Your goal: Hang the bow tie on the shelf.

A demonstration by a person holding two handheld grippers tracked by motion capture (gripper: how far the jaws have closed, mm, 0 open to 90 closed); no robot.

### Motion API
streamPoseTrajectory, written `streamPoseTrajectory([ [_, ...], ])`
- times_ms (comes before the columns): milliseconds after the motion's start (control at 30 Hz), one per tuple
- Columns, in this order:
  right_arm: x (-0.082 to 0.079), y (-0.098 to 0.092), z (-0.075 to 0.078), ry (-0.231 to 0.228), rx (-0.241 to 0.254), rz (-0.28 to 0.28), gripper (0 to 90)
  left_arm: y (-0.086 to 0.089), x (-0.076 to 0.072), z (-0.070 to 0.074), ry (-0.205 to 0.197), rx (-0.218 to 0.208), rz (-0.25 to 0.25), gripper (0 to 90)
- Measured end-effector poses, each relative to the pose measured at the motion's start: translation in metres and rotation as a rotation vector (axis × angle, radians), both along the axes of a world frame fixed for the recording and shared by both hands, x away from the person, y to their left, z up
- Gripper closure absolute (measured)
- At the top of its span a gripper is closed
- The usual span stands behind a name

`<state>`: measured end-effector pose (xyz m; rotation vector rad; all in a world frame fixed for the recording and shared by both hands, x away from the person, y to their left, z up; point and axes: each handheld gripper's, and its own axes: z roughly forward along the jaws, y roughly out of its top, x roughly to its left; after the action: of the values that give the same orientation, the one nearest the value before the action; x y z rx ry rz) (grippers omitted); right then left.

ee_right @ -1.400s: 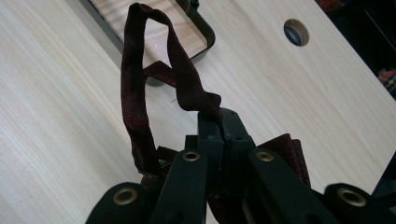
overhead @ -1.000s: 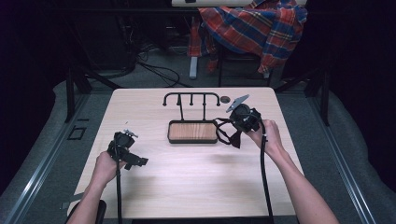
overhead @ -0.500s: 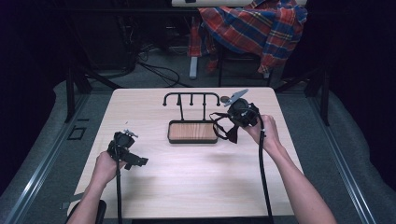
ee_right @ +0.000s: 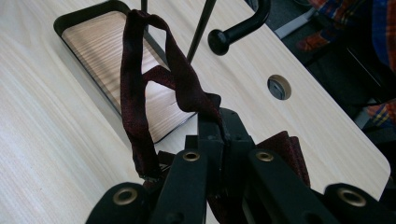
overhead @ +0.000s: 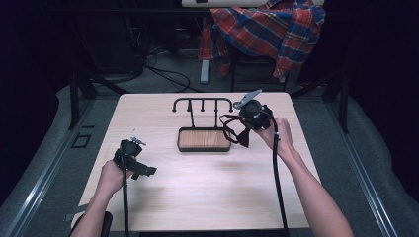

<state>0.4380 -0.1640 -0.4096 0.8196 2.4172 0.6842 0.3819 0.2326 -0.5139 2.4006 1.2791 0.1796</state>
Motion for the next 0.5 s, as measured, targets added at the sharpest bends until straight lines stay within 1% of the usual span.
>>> streamPoseTrajectory([
  [133,0.000,0.000,0.004,-0.012,0.011,-0.005,89.1,0.000,0.000,0.000,0.002,0.001,-0.001,0.1],
  [167,0.000,0.000,0.005,-0.013,0.006,-0.005,89.1,0.000,0.000,0.000,0.002,0.001,-0.001,0.1],
  [233,0.001,0.000,0.006,-0.022,0.017,-0.008,89.2,0.000,0.000,0.000,0.002,0.003,-0.001,0.1],
  [267,0.001,0.000,0.008,-0.022,0.011,-0.009,89.1,0.000,0.000,0.000,0.002,0.001,-0.001,0.1],
  [467,0.005,0.001,0.015,-0.036,0.024,-0.019,89.1,0.000,0.000,0.000,0.001,0.004,-0.001,0.1],
  [500,0.006,0.002,0.016,-0.041,0.016,-0.018,89.1,0.000,0.000,0.000,0.001,0.004,-0.001,0.1],
])
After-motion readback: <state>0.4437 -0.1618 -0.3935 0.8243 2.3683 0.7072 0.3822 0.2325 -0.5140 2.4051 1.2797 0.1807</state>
